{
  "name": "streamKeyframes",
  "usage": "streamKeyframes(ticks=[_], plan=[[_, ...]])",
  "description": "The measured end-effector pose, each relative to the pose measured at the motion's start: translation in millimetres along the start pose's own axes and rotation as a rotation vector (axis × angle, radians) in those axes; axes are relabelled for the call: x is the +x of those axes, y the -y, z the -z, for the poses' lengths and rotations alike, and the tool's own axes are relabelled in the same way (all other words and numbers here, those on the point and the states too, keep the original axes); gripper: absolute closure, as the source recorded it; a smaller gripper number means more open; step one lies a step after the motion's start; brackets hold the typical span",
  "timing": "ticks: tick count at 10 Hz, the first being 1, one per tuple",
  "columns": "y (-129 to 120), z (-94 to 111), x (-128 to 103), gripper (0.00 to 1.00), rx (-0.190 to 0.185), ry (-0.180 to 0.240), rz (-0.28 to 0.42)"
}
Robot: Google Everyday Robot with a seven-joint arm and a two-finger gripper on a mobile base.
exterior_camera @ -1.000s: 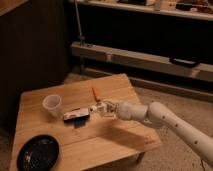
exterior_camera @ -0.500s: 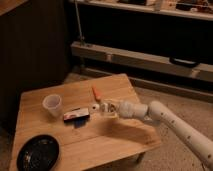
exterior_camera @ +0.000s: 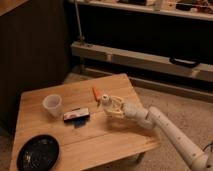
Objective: Stand the bottle upright
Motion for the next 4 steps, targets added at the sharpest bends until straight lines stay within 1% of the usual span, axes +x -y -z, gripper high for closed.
streamKeyframes(ticks=[2, 3, 4], plan=[[3.8, 2.8, -1.7, 1.0, 0.008, -0.019, 0.002], [3.7, 4.4, -0.4, 1.0, 0.016, -0.02, -0.012], [1.5, 6.8, 4.3, 1.0, 0.032, -0.011, -0.047]])
